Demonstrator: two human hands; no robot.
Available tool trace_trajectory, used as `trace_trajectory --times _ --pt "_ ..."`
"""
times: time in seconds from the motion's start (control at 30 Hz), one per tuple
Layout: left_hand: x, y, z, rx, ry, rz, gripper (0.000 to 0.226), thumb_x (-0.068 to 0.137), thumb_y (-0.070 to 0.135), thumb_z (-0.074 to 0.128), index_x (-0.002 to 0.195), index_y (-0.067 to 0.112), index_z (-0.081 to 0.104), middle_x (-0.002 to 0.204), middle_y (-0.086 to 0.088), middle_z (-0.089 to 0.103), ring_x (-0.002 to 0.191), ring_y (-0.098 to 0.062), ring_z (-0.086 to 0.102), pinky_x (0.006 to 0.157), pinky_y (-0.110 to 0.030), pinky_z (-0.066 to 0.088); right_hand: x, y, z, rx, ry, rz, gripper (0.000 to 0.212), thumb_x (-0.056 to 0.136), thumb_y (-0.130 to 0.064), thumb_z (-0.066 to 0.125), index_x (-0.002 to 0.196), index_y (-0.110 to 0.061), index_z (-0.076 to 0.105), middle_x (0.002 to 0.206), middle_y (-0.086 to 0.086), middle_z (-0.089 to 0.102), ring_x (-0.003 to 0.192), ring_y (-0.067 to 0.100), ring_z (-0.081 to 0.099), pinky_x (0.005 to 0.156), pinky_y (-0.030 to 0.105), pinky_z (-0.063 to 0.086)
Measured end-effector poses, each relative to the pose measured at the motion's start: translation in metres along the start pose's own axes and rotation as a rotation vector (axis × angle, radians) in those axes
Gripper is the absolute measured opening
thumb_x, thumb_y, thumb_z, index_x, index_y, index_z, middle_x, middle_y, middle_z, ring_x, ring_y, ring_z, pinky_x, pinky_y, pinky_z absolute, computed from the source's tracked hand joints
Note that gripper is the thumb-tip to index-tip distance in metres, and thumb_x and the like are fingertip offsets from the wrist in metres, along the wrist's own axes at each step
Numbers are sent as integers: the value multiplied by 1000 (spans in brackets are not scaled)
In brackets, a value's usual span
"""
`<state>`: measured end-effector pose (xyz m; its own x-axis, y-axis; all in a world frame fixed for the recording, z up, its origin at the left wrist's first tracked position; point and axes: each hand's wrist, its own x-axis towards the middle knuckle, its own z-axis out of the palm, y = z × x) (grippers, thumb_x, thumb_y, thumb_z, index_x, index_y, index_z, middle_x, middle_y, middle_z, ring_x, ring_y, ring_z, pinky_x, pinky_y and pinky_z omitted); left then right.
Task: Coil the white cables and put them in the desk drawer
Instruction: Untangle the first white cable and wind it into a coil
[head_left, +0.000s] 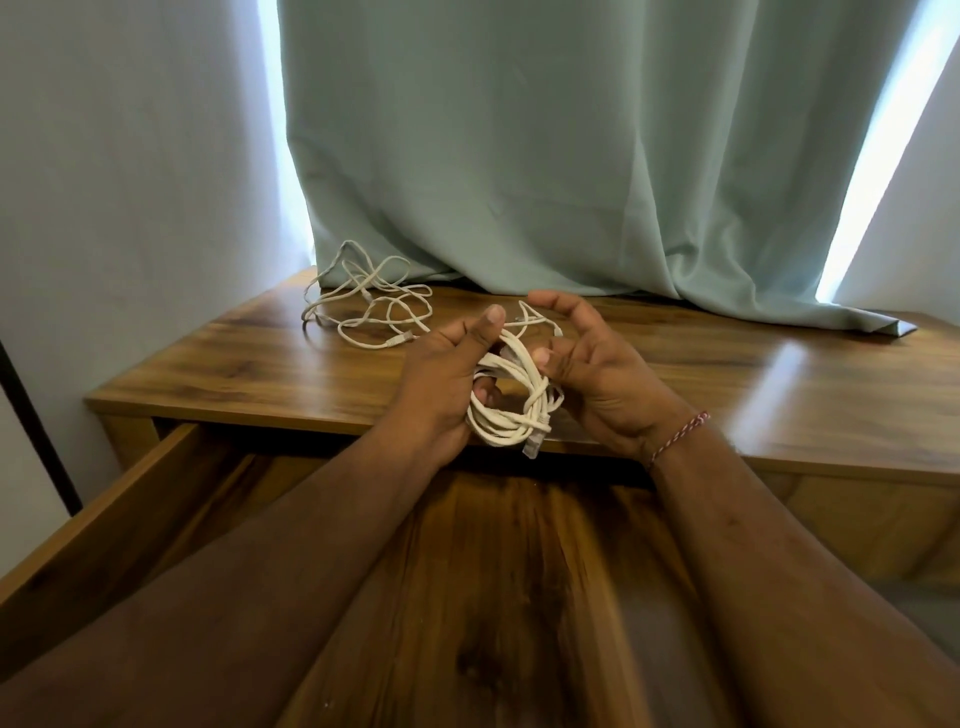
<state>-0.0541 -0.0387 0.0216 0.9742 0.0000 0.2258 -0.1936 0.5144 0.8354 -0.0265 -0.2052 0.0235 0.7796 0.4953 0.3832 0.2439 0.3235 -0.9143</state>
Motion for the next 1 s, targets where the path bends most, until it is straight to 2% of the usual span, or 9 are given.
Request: trace_trajectory --times 0.1,0.17,0.27,0.33,0.47,0.67,0.77,0.9,1.0 --pt "1 6 6 -49 134 3 28 98 25 66 79 6 60 59 -6 61 35 -10 53 36 -18 42 5 4 14 -108 258 -95 25 93 -2 69 114 -13 61 91 10 75 74 20 69 66 32 59" --pt "2 9 9 -56 223 19 29 97 26 68 78 5 62 62 -8 64 41 -14 58 39 -20 46 9 6 22 -289 388 -200 10 93 -4 70 97 -13 69 85 3 75 73 14 69 66 28 57" --pt "4 8 12 -22 353 80 31 95 28 73 74 6 67 71 -16 68 62 -28 64 61 -36 58 11 9 37 -544 599 -308 13 90 -9 77 86 -21 75 81 -5 76 72 7 69 66 22 55" --pt "5 8 12 -2 406 124 31 93 29 76 71 8 69 77 -21 68 72 -33 60 70 -47 56 10 10 49 -688 697 -360 8 89 -18 79 88 -25 76 78 -11 74 70 1 66 65 17 52" --pt "7 12 5 25 454 167 33 92 31 76 63 16 74 77 -19 73 73 -33 66 79 -59 60 10 14 69 -702 708 -322 13 86 -28 82 98 -26 76 86 -14 75 83 -3 69 73 14 53" --pt "5 11 5 -167 439 51 29 98 32 69 89 5 71 89 -24 76 83 -40 73 83 -56 61 16 23 79 -680 758 -278 20 89 -11 76 103 -25 71 95 -14 74 90 -1 69 80 24 58" --pt "4 6 15 -134 428 81 31 99 33 67 78 11 64 66 -9 68 72 -33 67 82 -55 58 16 27 81 -537 729 -227 20 92 -2 68 102 -19 73 93 -7 76 86 4 72 72 21 56" --pt "9 3 11 -32 467 162 27 97 31 70 85 8 65 65 -5 66 68 -27 65 77 -52 60 15 23 86 -171 687 -166 9 94 -12 70 98 -12 78 88 0 79 83 12 73 75 30 58" --pt "12 5 2 -1 469 204 26 98 30 69 84 8 66 70 -9 68 71 -28 66 76 -50 59 13 22 88 -295 594 -187 19 89 -15 78 108 -14 74 96 -3 78 91 9 74 81 31 62"
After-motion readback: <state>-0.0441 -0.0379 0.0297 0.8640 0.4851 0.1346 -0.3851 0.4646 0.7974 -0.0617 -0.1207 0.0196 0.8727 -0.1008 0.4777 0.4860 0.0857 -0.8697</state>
